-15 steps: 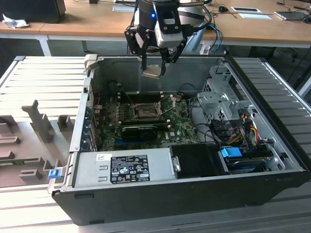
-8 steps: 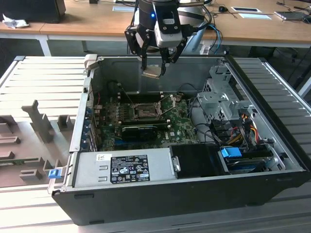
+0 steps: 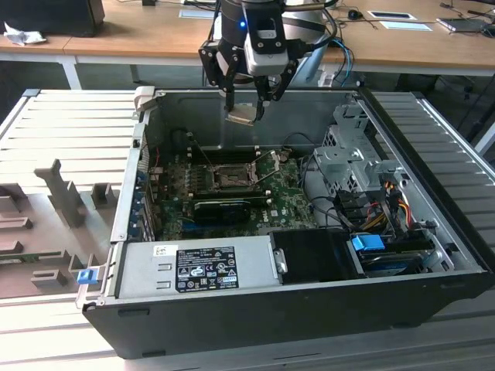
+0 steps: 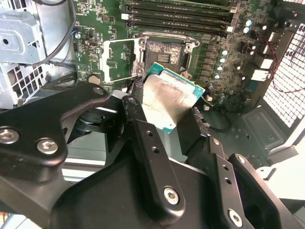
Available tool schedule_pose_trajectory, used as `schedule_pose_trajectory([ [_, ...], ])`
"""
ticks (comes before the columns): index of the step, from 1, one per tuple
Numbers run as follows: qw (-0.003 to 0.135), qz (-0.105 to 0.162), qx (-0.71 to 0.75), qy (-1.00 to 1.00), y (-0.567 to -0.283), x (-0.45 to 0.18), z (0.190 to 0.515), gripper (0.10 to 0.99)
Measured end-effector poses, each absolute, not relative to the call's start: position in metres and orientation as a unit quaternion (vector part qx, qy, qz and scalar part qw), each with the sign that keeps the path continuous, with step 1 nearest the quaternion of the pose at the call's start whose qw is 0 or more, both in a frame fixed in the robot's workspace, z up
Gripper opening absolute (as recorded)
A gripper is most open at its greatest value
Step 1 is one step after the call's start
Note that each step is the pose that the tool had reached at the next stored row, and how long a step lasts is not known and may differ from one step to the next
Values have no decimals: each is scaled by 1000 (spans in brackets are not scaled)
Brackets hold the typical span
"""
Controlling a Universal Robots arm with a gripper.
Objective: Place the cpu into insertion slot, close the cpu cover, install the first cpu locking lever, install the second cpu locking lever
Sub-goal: 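Place the cpu into insertion slot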
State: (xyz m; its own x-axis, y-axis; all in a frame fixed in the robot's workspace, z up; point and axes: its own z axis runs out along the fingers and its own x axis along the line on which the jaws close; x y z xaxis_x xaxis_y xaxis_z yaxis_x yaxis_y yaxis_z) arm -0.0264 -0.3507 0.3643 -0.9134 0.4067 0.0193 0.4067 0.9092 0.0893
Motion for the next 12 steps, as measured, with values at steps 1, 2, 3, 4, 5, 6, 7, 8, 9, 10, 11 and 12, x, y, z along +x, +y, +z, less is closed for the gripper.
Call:
schedule_pose_trajectory([
  [1,0,-46,-209,-977,-351,-26,364,525],
  [2,0,-46,-210,-977,-351,-26,364,525],
  [3,0,-46,-211,-976,-351,-26,364,525],
  [4,0,-46,-212,-976,-351,-26,364,525],
  [5,0,-46,-213,-976,-351,-26,364,525],
  [6,0,-46,-213,-976,-351,-26,364,525],
  [7,0,-46,-214,-976,-351,-26,364,525],
  [8,0,-46,-215,-975,-351,-26,364,525],
  [9,0,-46,-217,-975,-351,-26,364,525],
  [10,0,-46,-218,-975,-351,-26,364,525],
  [11,0,-46,-219,-975,-351,-26,364,525],
  [12,0,-46,-221,-974,-351,-26,364,525],
])
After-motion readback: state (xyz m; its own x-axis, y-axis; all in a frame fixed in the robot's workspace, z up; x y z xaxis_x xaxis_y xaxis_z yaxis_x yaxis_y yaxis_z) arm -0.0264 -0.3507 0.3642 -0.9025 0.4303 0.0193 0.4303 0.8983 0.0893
